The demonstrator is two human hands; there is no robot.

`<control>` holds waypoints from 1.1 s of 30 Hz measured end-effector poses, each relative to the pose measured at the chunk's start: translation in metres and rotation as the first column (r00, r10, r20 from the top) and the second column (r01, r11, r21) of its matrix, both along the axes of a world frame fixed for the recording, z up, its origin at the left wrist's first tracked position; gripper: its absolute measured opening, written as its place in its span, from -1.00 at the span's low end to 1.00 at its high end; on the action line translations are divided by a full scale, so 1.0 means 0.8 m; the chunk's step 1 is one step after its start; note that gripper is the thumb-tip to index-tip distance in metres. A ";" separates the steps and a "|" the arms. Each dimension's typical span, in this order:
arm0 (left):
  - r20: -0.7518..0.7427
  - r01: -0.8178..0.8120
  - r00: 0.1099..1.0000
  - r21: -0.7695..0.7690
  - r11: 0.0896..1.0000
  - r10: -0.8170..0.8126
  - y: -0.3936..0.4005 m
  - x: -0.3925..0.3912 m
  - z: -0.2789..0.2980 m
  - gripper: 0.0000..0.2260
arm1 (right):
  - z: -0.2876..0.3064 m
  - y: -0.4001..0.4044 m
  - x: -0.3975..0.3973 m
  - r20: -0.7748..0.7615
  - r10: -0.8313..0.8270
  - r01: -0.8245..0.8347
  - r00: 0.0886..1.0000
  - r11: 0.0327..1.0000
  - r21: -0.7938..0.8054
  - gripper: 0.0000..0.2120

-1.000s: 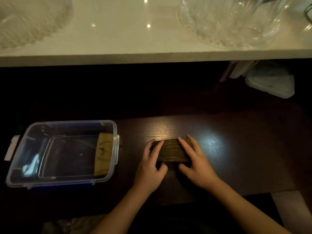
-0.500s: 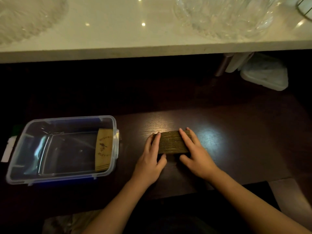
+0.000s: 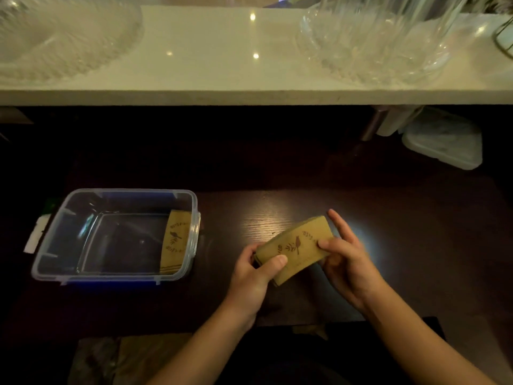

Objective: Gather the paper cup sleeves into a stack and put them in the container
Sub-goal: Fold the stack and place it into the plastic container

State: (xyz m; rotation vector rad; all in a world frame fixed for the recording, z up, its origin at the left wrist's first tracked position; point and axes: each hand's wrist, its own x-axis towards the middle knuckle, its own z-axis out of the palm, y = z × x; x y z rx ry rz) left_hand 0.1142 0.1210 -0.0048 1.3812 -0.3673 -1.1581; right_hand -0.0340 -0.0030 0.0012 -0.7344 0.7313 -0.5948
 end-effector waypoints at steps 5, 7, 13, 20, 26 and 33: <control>-0.154 -0.171 0.970 0.118 0.978 0.188 0.012 -0.040 0.015 -0.43 | -0.008 0.043 0.003 0.066 0.006 -0.019 0.998 0.980 0.198 -0.36; -0.196 -0.174 0.958 0.184 0.967 0.209 0.020 -0.046 0.020 -0.45 | -0.013 0.054 0.001 0.004 0.024 -0.025 1.000 0.980 0.198 -0.40; -0.258 -0.031 0.959 0.305 0.952 0.114 0.052 -0.035 0.048 -0.46 | -0.010 0.042 0.009 -0.227 0.239 -0.230 0.944 0.971 0.065 -0.17; -0.157 0.204 0.973 0.268 0.942 -0.167 0.071 0.024 0.099 -0.43 | 0.035 0.054 0.035 -0.193 0.484 -0.503 0.853 0.862 -0.064 -0.14; -0.095 0.143 0.988 0.305 0.942 -0.119 0.081 0.055 0.115 -0.59 | 0.069 0.064 0.083 -0.209 0.536 -0.560 0.818 0.825 -0.077 -0.09; -0.019 0.007 1.000 0.258 0.966 -0.002 0.107 0.122 0.127 -0.60 | 0.080 0.094 0.161 -0.158 0.512 -0.525 0.844 0.849 -0.056 -0.09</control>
